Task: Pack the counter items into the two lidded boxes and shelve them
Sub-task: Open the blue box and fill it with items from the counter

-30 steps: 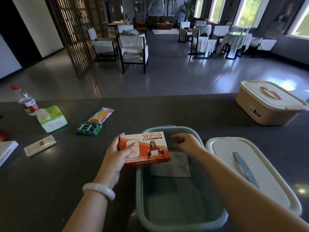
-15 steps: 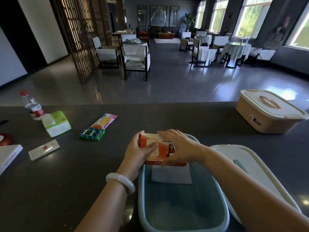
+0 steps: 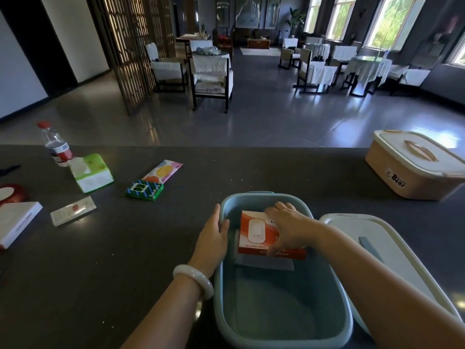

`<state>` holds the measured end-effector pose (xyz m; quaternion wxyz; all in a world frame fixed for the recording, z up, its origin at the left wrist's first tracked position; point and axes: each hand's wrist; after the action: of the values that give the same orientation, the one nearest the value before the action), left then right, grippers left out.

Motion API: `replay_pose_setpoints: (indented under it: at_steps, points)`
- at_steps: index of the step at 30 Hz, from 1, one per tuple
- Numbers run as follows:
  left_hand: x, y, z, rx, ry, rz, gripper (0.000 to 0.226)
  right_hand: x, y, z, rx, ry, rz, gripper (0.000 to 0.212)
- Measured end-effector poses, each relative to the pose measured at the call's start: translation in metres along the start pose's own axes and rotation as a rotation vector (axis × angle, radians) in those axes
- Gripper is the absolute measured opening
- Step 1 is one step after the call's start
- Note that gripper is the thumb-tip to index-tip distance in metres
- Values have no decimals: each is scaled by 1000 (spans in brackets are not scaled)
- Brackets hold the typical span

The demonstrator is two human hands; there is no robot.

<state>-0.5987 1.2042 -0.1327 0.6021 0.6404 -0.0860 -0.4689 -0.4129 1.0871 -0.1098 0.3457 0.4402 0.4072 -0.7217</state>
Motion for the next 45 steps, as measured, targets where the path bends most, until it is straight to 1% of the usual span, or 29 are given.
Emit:
replay_pose_setpoints:
  at_steps: [3, 5, 14, 17, 20, 22, 25, 36, 45]
  points:
    - [4, -4, 0, 2, 36, -6, 53, 13, 5, -11, 15, -35, -25, 97]
    - [6, -6, -1, 8, 73, -34, 52, 23, 9, -18, 32, -46, -39, 100]
    - [11, -12, -4, 38, 131, -102, 51, 57, 19, -31, 114, -79, -151, 122]
    - [13, -11, -5, 33, 140, -106, 51, 64, 20, -32, 120, -69, -130, 116]
    - [12, -11, -5, 28, 135, -100, 51, 67, 20, -34, 134, -46, -120, 115]
    - [12, -11, -5, 26, 136, -100, 51, 69, 20, -34, 129, -34, -113, 118]
    - [12, -12, -4, 29, 135, -104, 51, 73, 21, -35, 101, -46, -63, 131]
    - [12, -11, -4, 29, 137, -103, 51, 79, 32, -36, 51, 0, -30, 129]
    - [12, -8, -4, 30, 145, -110, 52, 76, 30, -30, 66, -2, 1, 137]
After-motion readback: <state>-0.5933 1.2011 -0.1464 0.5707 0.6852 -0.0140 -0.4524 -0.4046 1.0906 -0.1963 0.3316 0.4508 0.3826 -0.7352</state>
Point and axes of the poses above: each hand's wrist, its own z-axis away from the middle knuckle, its own x-axis out of the palm, y = z × x, and after that the axes turned 8 degrees about -z, right-handed
